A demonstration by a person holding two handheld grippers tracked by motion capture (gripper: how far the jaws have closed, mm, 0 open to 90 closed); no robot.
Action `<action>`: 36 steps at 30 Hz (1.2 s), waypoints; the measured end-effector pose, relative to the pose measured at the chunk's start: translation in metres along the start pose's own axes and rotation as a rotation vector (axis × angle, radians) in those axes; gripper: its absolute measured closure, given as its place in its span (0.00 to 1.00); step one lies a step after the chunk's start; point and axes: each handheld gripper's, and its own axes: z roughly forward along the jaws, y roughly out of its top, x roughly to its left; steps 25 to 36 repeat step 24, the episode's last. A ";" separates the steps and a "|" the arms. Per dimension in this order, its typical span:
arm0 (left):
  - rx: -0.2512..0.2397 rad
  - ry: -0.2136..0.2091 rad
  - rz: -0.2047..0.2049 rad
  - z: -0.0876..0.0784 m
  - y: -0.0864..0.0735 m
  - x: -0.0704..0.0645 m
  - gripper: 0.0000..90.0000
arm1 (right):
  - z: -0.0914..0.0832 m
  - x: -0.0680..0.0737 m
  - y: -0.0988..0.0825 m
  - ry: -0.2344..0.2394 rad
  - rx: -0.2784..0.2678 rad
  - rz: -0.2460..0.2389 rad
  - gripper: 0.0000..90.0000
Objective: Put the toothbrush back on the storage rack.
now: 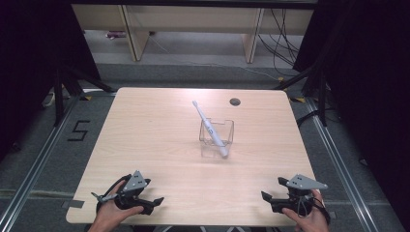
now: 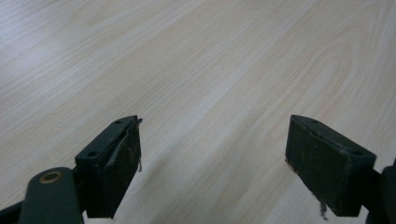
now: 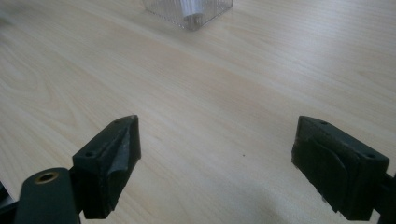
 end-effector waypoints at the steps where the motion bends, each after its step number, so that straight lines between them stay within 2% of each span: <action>1: 0.000 0.000 0.000 0.000 0.000 0.000 0.20 | -0.001 0.002 -0.001 0.009 0.010 0.038 0.18; 2: 0.000 0.000 0.000 0.000 0.000 0.000 0.20 | -0.001 0.002 -0.001 0.009 0.010 0.038 0.18; 3: 0.001 -0.001 0.006 0.000 0.000 0.000 0.20 | -0.001 0.001 -0.002 0.002 0.009 0.017 0.18; 4: -0.011 -0.011 -0.008 0.001 0.000 -0.001 0.20 | -0.002 -0.001 -0.002 -0.008 0.009 0.000 0.18; 5: -0.010 -0.010 -0.006 0.001 0.000 -0.001 0.20 | -0.002 0.001 -0.003 0.001 0.015 0.035 0.18; 7: 0.003 -0.001 0.007 0.000 0.000 0.000 0.20 | -0.001 0.000 -0.003 -0.002 0.013 0.024 0.18; 9: 0.002 0.000 0.003 0.000 0.000 0.000 0.20 | 0.000 -0.001 -0.003 -0.013 0.014 0.014 0.18; 10: 0.001 -0.003 0.003 0.000 0.000 0.000 0.20 | -0.001 -0.002 -0.003 -0.001 0.013 0.012 0.18; 11: 0.001 -0.002 0.012 0.000 0.000 0.000 0.20 | -0.002 -0.001 -0.004 -0.004 0.012 0.024 0.18; 13: 0.002 -0.001 0.013 0.000 0.000 0.001 0.20 | -0.002 -0.004 -0.004 -0.016 0.017 0.005 0.18; 14: 0.002 -0.002 0.013 0.000 0.000 0.001 0.20 | -0.002 -0.004 -0.004 -0.016 0.017 0.005 0.18; 15: 0.002 -0.002 0.013 0.000 0.000 0.000 0.20 | -0.001 -0.001 -0.005 -0.003 0.026 0.027 0.18; 16: 0.004 -0.002 0.017 0.000 0.000 0.001 0.20 | -0.001 -0.001 -0.005 -0.003 0.026 0.027 0.18; 17: 0.001 -0.002 0.014 0.000 0.000 0.000 0.20 | -0.001 -0.003 -0.004 -0.010 0.029 0.002 0.18; 36: 0.000 -0.009 0.009 0.000 0.000 0.000 0.20 | -0.003 -0.004 -0.004 -0.011 0.017 0.008 0.18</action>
